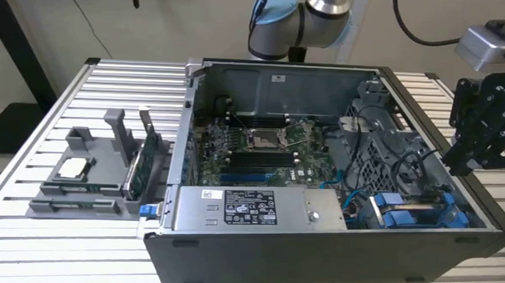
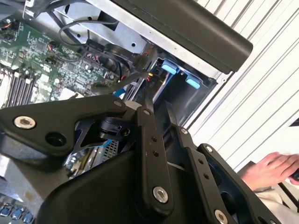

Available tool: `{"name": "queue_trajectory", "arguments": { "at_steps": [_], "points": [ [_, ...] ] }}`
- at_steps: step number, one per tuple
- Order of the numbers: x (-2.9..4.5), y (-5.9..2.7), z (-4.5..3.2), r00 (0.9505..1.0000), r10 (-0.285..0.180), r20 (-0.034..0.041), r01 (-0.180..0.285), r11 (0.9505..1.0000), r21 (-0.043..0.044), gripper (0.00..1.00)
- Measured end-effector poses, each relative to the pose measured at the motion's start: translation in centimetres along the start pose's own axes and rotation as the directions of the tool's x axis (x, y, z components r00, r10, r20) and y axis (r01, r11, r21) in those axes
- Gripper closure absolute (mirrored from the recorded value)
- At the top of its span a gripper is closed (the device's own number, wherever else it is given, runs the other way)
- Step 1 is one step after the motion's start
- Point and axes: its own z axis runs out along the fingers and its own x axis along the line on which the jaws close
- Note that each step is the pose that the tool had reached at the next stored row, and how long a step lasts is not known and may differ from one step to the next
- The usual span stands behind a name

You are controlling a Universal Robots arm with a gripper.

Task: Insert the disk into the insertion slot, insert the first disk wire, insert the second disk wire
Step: 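Insert the second disk wire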

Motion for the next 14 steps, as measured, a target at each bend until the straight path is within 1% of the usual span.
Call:
{"name": "queue_trajectory", "arguments": {
  "at_steps": [3,6,14],
  "points": [
    [-0.08,-0.04,-0.04,1.0,0.0,0.0002,0.0,1.0,0.0,0.73],
    [-0.26,-0.27,-0.03,1.0,0.0,0.0002,0.0,1.0,0.0,0.73],
    [-0.65,-1.61,-0.01,1.0,0.0,0.0002,0.0,1.0,0.0,0.73]
  ]
}}
